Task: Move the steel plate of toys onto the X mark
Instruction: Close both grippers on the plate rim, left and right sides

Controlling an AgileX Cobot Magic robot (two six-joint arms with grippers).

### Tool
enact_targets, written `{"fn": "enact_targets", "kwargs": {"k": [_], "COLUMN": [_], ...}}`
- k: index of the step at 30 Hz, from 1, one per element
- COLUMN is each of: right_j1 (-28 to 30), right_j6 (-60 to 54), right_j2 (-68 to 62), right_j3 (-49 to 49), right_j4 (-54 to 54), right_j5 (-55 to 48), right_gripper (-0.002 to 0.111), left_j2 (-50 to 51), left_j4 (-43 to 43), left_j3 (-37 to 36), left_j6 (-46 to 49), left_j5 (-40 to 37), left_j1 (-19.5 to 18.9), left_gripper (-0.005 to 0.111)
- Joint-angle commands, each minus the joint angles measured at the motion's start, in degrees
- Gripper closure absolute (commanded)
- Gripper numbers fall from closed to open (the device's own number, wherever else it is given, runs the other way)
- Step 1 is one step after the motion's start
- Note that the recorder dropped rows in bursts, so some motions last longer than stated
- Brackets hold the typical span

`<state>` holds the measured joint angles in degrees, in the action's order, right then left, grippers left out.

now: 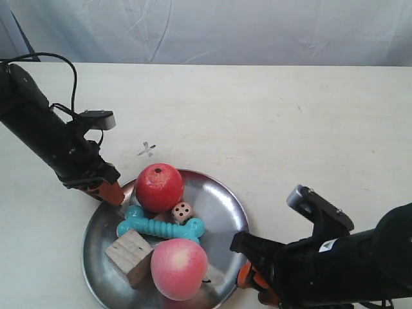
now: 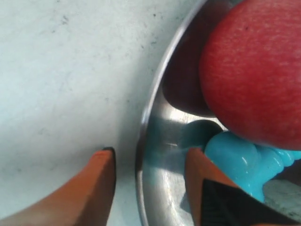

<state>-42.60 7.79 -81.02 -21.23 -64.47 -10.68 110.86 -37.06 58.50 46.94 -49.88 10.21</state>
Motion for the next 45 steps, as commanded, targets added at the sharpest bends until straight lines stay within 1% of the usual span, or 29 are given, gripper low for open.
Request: {"fn": "enact_targets", "kwargs": {"k": [1,4,8,19,24,28,38,45], "right_j1": [-2.25,-3.46,-4.90,-4.90,-4.90,-4.90,-4.90,-4.90], "right_j6": [-0.08,-0.08,-0.08,-0.21,-0.21,-0.21,-0.08,-0.08], "right_j2": [-4.20,-5.67,-6.61,-10.56,-10.56,-10.56,-10.56,-11.03], "right_j3": [0.39,0.27,-0.78,-2.51,-2.51,-2.51,-2.51,-2.63], "right_j4": [-3.68,-5.88,-6.20,-6.18,-6.18,-6.18,-6.84,-8.09], "right_j5": [3.87,6.17,8.09,10.68,12.26,12.88,14.38,14.54], "right_gripper": [0.062,0.062,0.062,0.062,0.062,0.062,0.062,0.062], "left_j2": [-0.15,-0.15,-0.15,-0.15,-0.15,0.00,4.82,4.83], "left_j4": [0.18,0.18,0.30,-0.41,-0.56,0.66,-0.98,-1.71], "left_j3": [0.30,0.30,0.30,0.30,0.30,0.30,0.30,0.30], "left_j6": [0.12,0.12,0.12,0.12,0.12,-0.02,-0.12,-0.12], "left_j5": [0.67,0.89,1.03,1.12,1.02,3.56,1.53,1.53], "left_j1": [0.31,0.31,0.31,0.31,2.10,4.11,4.27,4.27], "left_gripper": [0.061,0.061,0.061,0.061,0.062,0.062,0.062,0.062]}}
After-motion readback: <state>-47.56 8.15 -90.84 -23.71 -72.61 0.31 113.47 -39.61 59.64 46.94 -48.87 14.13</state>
